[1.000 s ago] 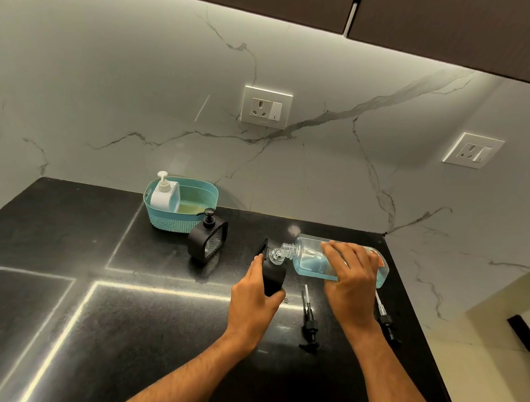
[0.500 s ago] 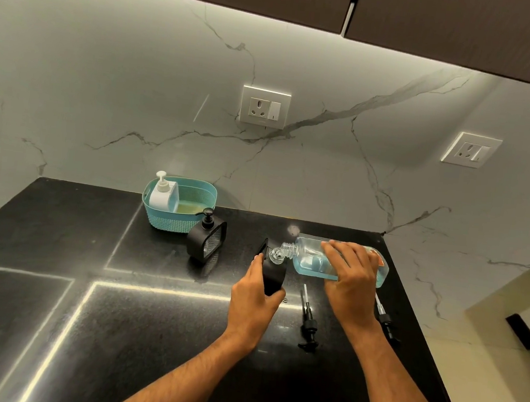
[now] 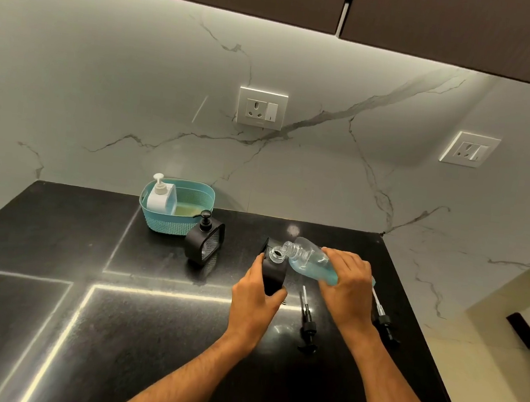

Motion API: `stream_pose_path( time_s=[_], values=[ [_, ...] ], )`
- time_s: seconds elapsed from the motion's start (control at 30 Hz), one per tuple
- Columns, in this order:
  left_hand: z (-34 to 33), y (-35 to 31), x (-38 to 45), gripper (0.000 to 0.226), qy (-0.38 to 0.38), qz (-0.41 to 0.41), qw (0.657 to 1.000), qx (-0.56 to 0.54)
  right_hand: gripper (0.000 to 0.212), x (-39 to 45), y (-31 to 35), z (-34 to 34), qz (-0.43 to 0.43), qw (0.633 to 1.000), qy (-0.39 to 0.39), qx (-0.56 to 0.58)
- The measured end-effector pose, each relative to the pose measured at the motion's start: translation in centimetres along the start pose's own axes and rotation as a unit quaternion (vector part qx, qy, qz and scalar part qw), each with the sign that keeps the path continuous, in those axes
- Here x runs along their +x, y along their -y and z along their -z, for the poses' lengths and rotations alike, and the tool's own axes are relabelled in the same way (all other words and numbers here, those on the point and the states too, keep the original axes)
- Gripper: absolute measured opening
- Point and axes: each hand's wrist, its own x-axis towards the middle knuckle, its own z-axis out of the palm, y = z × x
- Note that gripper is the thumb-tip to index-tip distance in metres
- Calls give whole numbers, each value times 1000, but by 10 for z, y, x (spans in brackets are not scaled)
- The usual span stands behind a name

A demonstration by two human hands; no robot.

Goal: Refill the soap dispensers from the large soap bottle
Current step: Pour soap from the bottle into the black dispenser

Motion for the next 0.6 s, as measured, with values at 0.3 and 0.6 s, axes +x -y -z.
stream_pose_path(
  time_s=[0.3, 0.6],
  values=[
    [-5, 14, 16, 59, 39, 36, 996, -71, 67, 10, -9, 2, -116, 981, -33, 152],
    [-1, 42, 40, 51, 102, 46, 992, -67, 58, 31, -46, -11, -230, 929, -45, 286]
  ],
)
